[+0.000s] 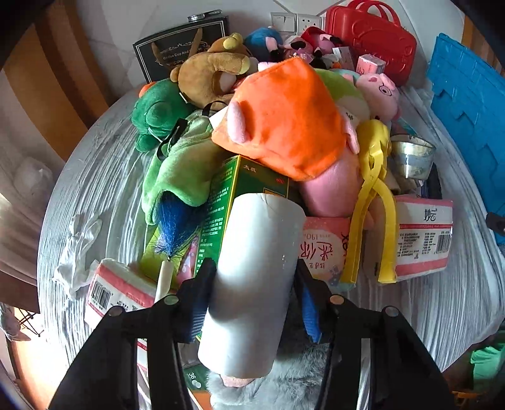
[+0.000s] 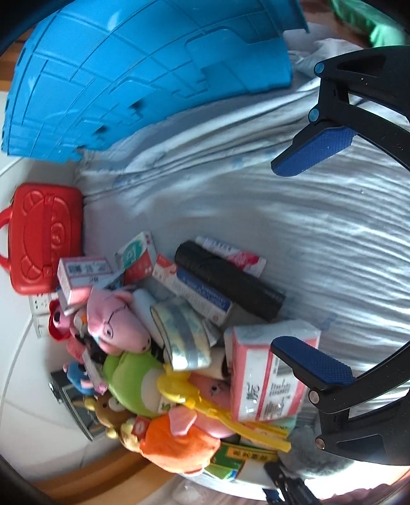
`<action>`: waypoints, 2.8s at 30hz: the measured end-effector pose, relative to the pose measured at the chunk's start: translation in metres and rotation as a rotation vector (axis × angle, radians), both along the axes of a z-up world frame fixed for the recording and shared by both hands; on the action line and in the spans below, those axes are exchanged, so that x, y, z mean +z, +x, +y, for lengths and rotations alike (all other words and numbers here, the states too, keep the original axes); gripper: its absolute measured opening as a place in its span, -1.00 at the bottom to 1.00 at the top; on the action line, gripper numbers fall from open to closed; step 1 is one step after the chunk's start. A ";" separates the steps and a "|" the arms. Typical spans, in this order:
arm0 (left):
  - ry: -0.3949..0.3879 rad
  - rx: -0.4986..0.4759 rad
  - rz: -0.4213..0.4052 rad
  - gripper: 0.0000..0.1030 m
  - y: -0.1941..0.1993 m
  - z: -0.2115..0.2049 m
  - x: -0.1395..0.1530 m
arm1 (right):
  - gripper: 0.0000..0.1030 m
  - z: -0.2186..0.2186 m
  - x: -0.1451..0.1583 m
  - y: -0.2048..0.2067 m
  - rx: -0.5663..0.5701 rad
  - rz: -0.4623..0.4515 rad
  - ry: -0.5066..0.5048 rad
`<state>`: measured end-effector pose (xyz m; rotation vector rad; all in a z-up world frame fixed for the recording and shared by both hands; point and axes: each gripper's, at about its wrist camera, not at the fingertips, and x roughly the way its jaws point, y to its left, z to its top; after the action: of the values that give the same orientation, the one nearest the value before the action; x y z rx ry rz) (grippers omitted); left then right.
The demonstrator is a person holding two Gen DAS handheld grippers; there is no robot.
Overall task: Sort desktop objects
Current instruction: 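Grasp the white paper roll with the left tool while the right tool grasps the black bag roll, then carry the paper roll and black bag roll over the blue crate with both tools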
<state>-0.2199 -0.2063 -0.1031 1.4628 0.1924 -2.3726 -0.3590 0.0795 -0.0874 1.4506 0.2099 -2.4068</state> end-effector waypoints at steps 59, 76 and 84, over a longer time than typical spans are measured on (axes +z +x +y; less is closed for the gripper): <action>-0.006 -0.026 0.289 -0.12 -0.048 0.085 0.057 | -0.31 -0.017 0.010 -0.036 0.136 0.021 -0.053; -0.041 -0.222 0.534 -0.12 -0.024 0.157 0.153 | -0.31 0.015 0.159 0.015 0.080 0.335 -0.137; -0.060 -0.336 0.614 -0.12 -0.049 0.239 0.197 | -0.31 0.078 0.222 0.015 0.017 0.467 -0.148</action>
<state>-0.2686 0.0322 0.0941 0.7410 0.0191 -3.0124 -0.3445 0.1575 0.1346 0.8052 0.1446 -2.6486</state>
